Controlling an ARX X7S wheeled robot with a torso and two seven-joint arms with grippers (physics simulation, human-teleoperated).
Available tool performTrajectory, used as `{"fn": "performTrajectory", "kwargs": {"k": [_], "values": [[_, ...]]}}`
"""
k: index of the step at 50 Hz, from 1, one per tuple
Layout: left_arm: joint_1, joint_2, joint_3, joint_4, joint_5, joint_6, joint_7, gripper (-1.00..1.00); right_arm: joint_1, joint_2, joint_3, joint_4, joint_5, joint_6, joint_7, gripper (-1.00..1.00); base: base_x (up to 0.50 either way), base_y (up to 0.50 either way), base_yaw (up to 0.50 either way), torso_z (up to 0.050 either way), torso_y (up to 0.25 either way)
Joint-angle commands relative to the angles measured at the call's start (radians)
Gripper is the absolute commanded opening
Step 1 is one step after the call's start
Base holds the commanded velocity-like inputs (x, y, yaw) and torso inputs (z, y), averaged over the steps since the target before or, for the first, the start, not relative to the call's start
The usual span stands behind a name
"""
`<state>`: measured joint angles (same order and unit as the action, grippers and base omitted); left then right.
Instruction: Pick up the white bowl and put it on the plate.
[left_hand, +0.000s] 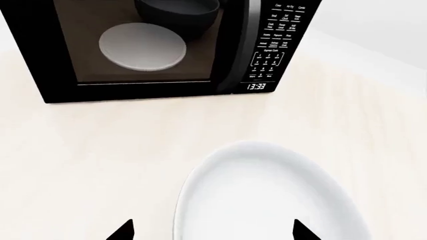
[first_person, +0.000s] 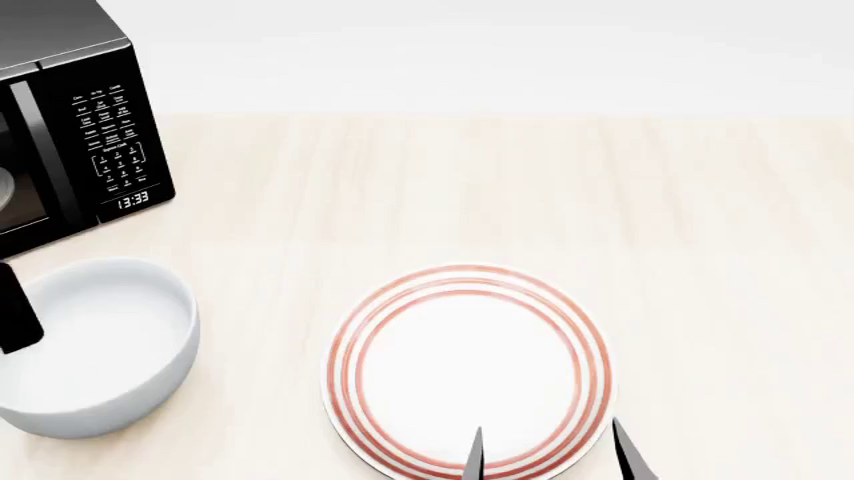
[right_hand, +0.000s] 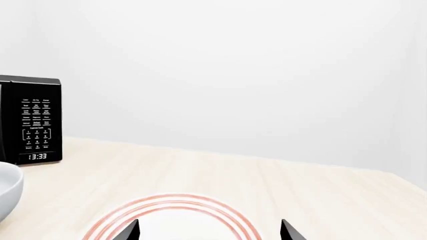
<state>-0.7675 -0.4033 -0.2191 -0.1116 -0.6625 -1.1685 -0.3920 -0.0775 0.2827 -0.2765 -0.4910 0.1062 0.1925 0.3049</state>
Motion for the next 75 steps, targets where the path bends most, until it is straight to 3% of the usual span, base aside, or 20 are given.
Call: {"fn": "performTrajectory", "kwargs": {"k": [1, 44, 75], "values": [[0.024, 0.01, -0.004, 0.005, -0.004, 0.012, -0.003, 1.0, 0.005, 0.004, -0.004, 0.005, 0.002, -0.001, 0.003, 1.0, 0.0, 0.0, 0.0, 0.0, 0.0], [-0.019, 0.011, 0.004, -0.218, 0.068, 0.187, 0.029, 1.0, 0.005, 0.019, -0.026, 0.002, 0.004, -0.002, 0.018, 1.0, 0.0, 0.0, 0.0, 0.0, 0.0], [0.025, 0.025, 0.013, -0.177, 0.057, 0.171, 0.011, 1.0, 0.005, 0.027, -0.04, 0.006, 0.005, -0.007, 0.028, 1.0, 0.0, 0.0, 0.0, 0.0, 0.0]]}}
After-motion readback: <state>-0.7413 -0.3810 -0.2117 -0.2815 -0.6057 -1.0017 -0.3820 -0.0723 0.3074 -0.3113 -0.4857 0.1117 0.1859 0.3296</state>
